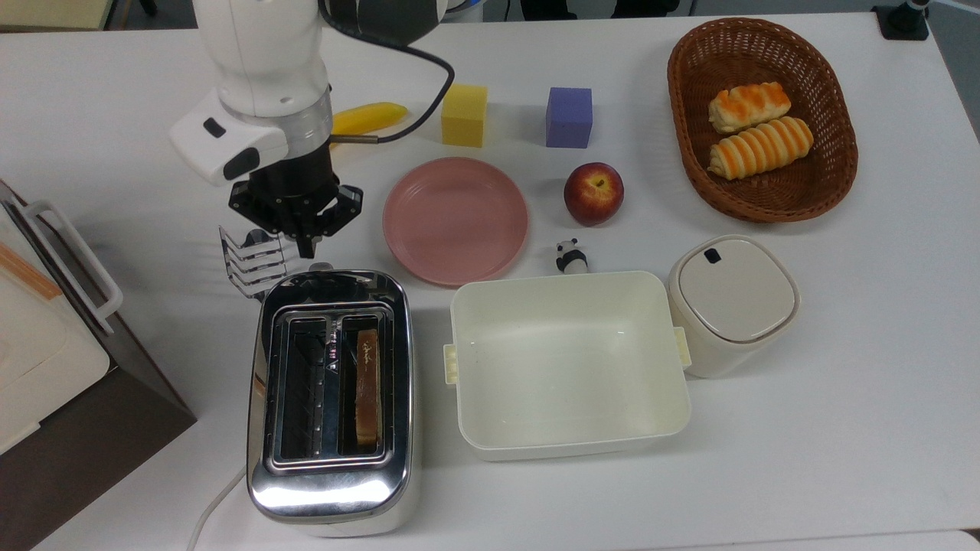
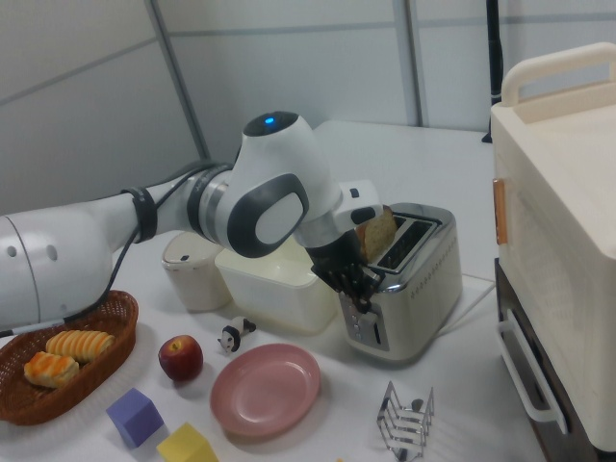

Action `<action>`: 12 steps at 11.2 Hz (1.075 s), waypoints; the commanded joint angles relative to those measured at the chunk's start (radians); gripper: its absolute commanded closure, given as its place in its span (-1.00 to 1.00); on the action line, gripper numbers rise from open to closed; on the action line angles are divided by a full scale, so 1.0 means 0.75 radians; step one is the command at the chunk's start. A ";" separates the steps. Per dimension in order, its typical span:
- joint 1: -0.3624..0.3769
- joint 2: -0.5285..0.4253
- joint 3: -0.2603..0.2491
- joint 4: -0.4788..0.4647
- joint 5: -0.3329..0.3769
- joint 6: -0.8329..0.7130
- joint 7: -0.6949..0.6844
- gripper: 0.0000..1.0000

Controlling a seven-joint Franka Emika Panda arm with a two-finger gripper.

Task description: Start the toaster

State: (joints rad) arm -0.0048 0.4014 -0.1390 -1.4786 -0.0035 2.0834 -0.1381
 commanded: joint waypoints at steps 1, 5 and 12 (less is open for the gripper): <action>0.000 0.017 -0.009 -0.004 0.029 0.057 -0.031 1.00; 0.000 0.066 -0.009 -0.006 0.027 0.057 -0.031 1.00; 0.008 0.150 -0.003 -0.012 0.023 0.061 -0.039 1.00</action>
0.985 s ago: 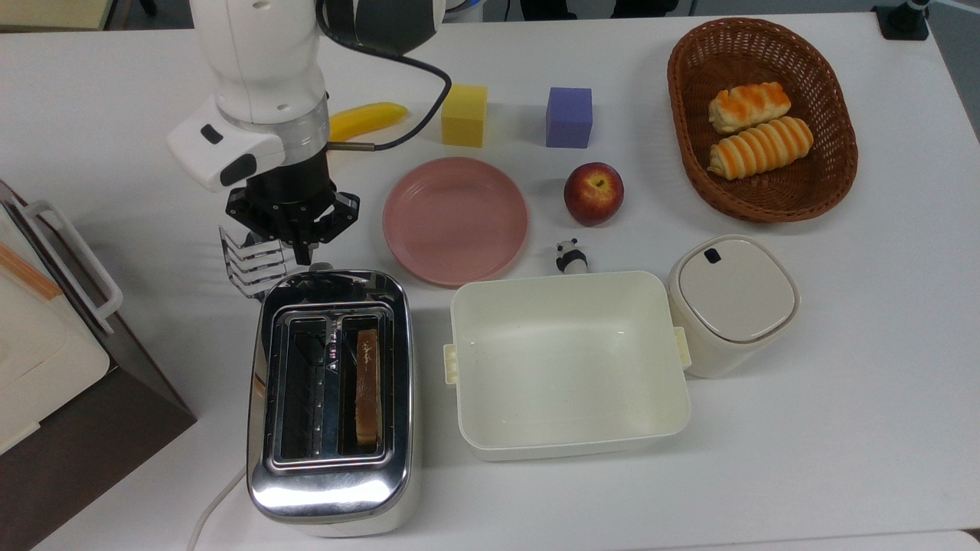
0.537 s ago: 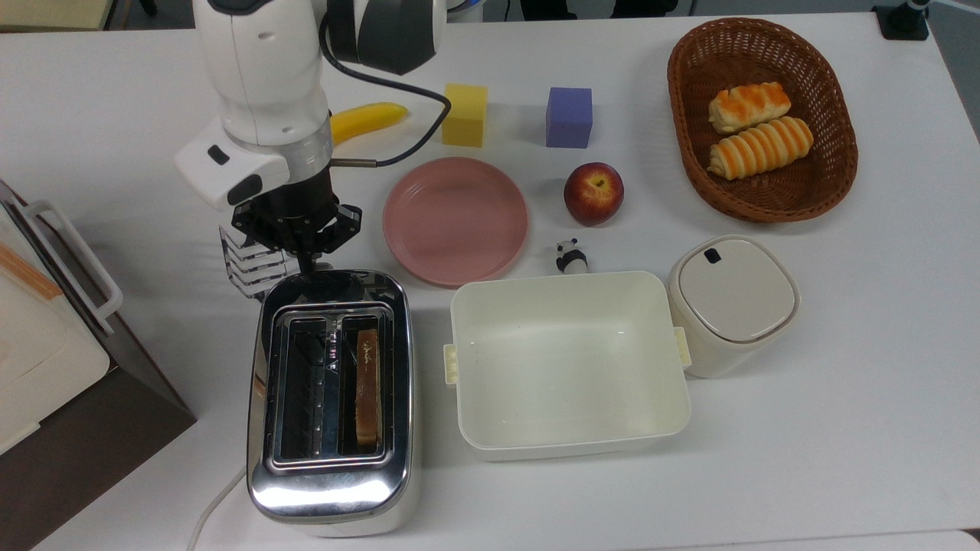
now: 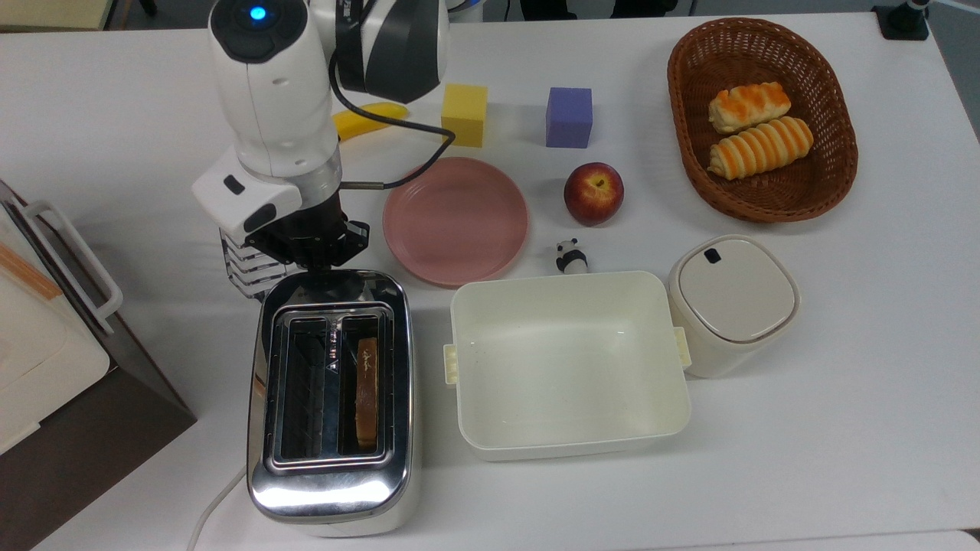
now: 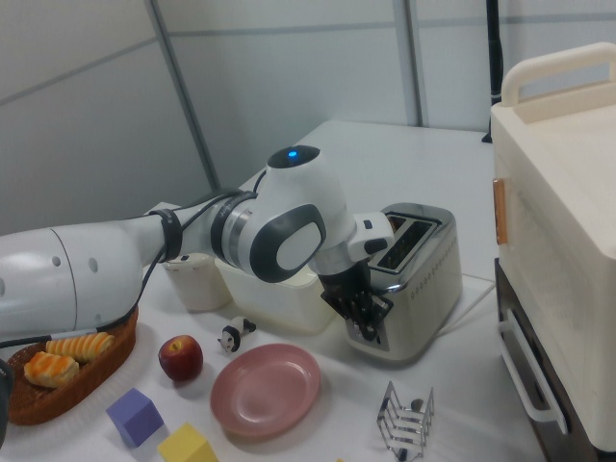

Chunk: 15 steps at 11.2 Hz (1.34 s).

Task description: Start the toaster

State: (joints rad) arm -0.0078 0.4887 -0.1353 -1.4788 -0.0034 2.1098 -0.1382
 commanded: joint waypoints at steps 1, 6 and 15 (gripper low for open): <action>0.013 0.056 -0.008 -0.012 0.023 0.038 -0.049 1.00; 0.017 0.101 -0.006 -0.041 0.023 0.151 -0.049 1.00; 0.021 0.030 -0.006 -0.027 0.021 0.130 -0.037 1.00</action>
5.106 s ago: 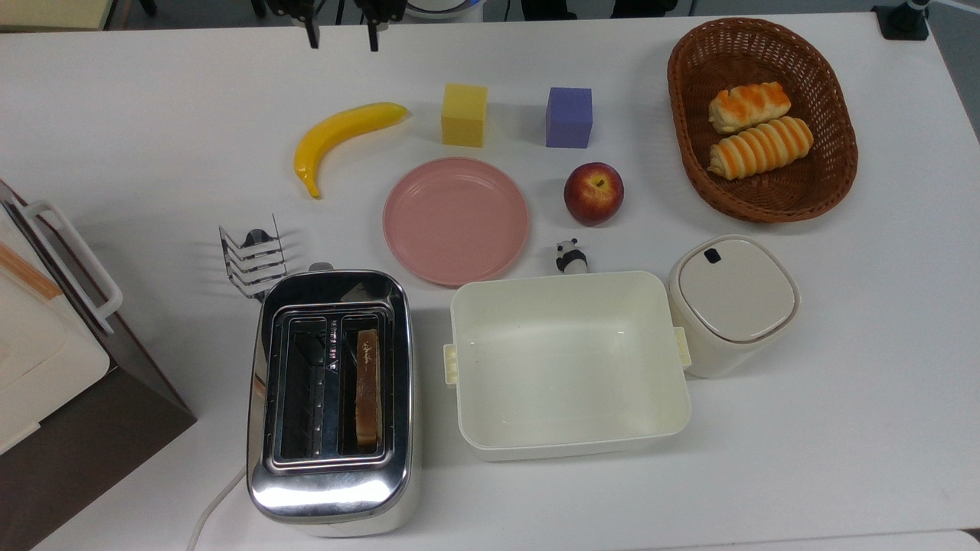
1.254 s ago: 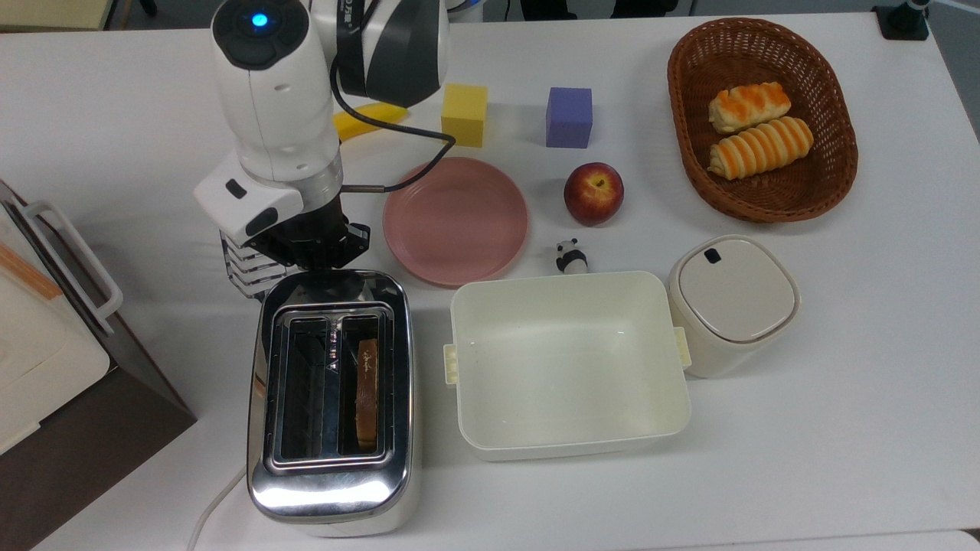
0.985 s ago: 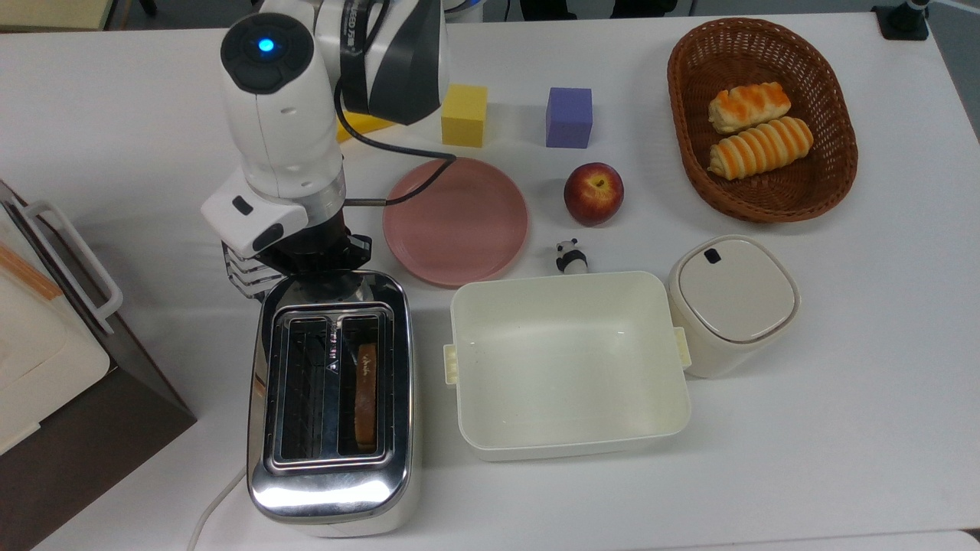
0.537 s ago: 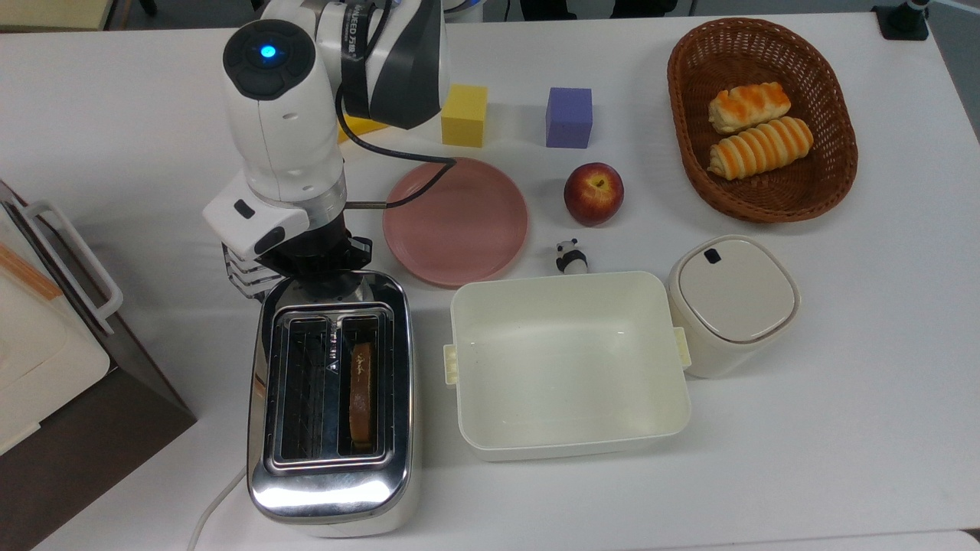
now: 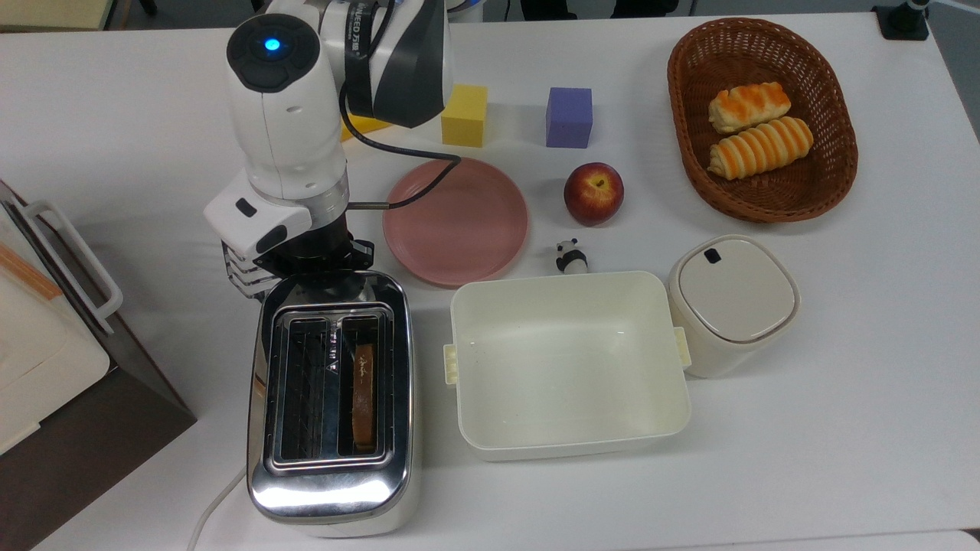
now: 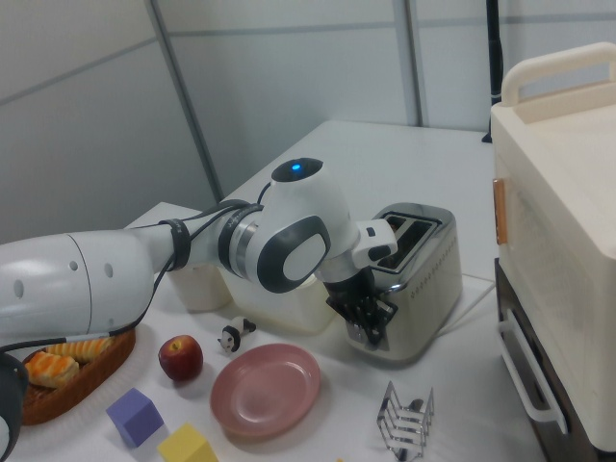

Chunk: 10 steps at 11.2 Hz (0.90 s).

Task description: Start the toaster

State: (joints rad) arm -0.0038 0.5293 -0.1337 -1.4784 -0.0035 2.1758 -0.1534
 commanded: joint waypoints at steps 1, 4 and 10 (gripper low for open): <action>0.015 -0.033 -0.008 -0.027 0.021 0.032 -0.016 1.00; 0.015 -0.086 -0.008 -0.027 0.021 -0.060 -0.020 1.00; 0.019 -0.155 0.000 0.014 0.027 -0.209 -0.012 1.00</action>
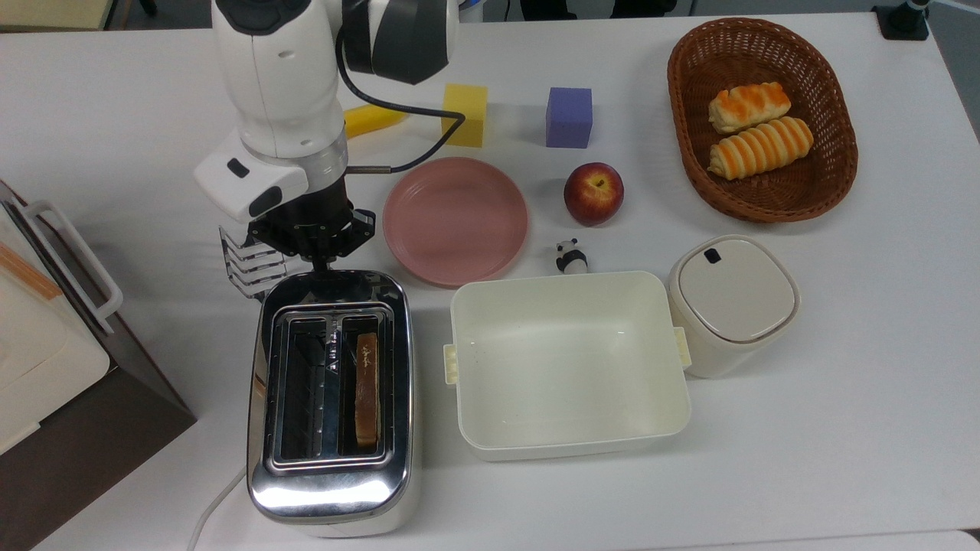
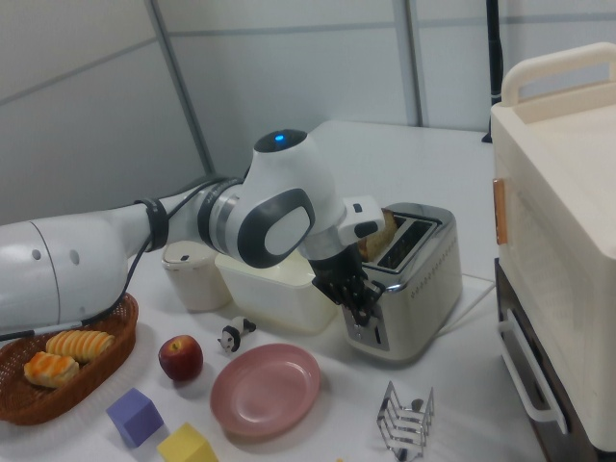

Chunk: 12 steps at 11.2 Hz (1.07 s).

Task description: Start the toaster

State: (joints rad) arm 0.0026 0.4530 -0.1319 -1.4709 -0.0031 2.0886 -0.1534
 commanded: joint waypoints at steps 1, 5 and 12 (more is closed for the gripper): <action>0.011 -0.066 0.000 0.004 0.029 -0.105 -0.012 1.00; 0.029 -0.193 0.000 0.006 0.029 -0.256 -0.002 1.00; 0.121 -0.409 -0.002 -0.004 -0.024 -0.686 -0.002 1.00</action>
State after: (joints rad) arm 0.0378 0.2169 -0.1274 -1.4367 -0.0020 1.6621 -0.1532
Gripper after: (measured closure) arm 0.991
